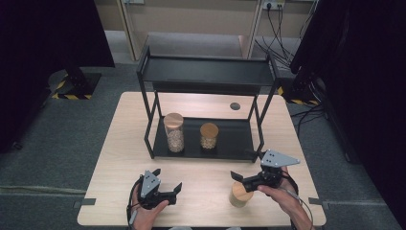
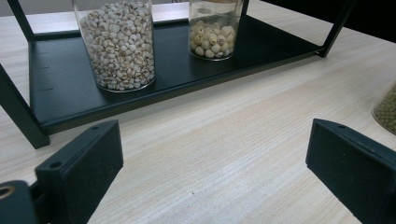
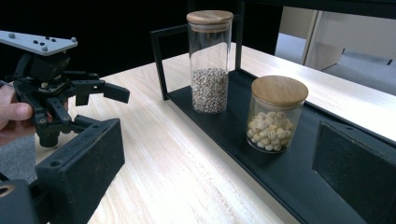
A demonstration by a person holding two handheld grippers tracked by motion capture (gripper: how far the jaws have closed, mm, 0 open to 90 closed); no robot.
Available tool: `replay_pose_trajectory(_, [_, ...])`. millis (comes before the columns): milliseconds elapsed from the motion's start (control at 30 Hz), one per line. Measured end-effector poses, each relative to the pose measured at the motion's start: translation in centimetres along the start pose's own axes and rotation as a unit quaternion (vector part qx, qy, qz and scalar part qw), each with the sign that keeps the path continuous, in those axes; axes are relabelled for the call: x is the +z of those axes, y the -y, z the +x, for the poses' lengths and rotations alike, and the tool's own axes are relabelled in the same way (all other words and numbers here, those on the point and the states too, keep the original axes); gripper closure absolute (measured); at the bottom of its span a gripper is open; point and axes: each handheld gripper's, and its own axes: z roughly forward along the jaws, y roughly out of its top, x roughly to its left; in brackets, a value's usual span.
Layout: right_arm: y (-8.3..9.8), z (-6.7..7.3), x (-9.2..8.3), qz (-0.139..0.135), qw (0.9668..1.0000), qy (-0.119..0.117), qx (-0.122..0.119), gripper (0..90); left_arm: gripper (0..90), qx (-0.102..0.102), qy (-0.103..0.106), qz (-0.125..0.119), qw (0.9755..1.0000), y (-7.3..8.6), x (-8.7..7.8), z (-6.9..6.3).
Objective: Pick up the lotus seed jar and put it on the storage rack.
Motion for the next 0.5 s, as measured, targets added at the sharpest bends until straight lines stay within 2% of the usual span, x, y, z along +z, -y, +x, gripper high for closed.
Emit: replay_pose_trajectory(500, [2.0,0.6,-1.7,-0.002,0.9998,0.013,0.012,2.9,3.4,-0.001,0.000,0.001,1.0000,0.0,0.0,0.0])
